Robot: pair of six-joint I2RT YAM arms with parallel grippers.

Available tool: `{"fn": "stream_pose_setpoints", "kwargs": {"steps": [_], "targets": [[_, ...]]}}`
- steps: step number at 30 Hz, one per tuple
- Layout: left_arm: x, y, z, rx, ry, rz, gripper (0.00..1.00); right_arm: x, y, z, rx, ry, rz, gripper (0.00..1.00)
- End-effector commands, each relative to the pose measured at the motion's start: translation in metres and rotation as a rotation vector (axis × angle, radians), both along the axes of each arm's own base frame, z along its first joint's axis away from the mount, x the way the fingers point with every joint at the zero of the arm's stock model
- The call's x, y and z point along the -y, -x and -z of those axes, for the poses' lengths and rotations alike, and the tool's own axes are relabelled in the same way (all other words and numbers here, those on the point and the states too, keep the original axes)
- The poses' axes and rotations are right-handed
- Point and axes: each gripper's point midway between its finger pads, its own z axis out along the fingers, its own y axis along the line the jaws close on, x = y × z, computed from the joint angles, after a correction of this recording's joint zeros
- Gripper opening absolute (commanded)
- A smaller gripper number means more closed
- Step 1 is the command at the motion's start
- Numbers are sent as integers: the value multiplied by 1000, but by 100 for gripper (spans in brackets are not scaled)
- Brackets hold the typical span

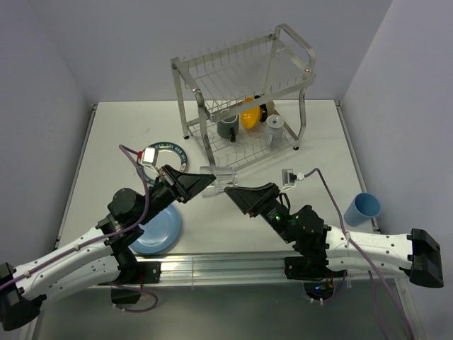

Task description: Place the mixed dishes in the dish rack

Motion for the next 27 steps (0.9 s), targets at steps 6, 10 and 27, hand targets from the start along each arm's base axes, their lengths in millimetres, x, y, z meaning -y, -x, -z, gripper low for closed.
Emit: {"fn": "stream_pose_setpoints", "kwargs": {"steps": [6, 10, 27], "targets": [[-13, 13, -36, 3, 195, 46, 0, 11, -2, -41, 161, -51, 99, 98], [-12, 12, -35, -13, 219, 57, 0, 14, -5, -40, 168, -52, 127, 98], [1, 19, -19, -44, 228, 150, 26, 11, -21, -25, 180, 81, 215, 3]]}}
